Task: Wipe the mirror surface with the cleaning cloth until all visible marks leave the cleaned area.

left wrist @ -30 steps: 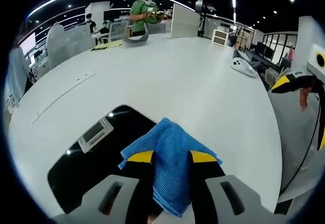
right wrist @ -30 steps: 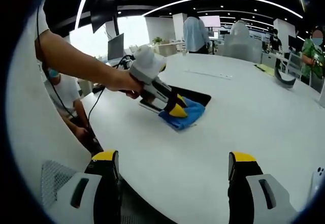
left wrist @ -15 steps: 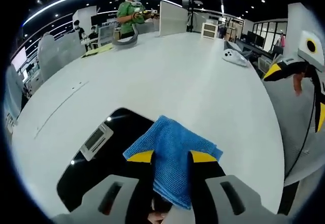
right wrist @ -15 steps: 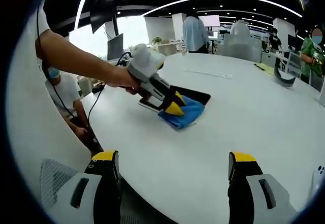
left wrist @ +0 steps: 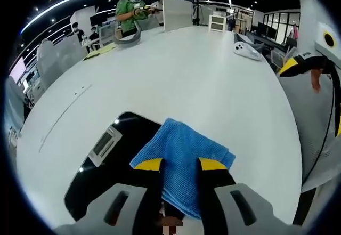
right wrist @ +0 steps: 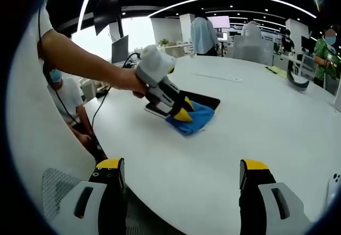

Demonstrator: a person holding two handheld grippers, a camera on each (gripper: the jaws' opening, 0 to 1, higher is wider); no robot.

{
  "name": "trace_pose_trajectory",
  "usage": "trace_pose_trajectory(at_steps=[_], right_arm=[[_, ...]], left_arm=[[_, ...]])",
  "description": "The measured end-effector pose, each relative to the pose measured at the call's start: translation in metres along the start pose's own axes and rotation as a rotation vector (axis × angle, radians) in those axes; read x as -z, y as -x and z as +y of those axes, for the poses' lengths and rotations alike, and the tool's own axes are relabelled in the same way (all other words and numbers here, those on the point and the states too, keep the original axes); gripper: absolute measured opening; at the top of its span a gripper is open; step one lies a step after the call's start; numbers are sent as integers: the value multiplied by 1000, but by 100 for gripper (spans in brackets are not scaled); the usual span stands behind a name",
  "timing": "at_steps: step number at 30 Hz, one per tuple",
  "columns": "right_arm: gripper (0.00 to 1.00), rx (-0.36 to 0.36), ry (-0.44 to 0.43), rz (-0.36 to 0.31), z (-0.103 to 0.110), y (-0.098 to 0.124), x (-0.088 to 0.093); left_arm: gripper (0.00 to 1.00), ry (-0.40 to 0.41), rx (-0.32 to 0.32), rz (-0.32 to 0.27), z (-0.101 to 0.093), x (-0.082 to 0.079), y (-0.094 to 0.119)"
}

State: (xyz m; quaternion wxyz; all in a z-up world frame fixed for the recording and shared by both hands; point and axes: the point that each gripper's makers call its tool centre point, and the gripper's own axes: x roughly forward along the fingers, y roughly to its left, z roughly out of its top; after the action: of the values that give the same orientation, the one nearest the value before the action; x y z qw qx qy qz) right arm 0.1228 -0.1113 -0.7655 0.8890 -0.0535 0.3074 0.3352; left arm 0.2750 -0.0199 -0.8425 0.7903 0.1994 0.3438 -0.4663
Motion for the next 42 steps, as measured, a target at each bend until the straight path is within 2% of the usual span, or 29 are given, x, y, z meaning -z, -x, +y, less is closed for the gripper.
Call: trace_pose_trajectory(at_steps=[20,42], right_arm=[[89,-1,-5,1,0,0,1],[89,6,-19,-9,-2,3,1]], left_arm=[[22,74,-52,-18,16,-8,-7],[20,102,-69,-23,36,-16,-14]])
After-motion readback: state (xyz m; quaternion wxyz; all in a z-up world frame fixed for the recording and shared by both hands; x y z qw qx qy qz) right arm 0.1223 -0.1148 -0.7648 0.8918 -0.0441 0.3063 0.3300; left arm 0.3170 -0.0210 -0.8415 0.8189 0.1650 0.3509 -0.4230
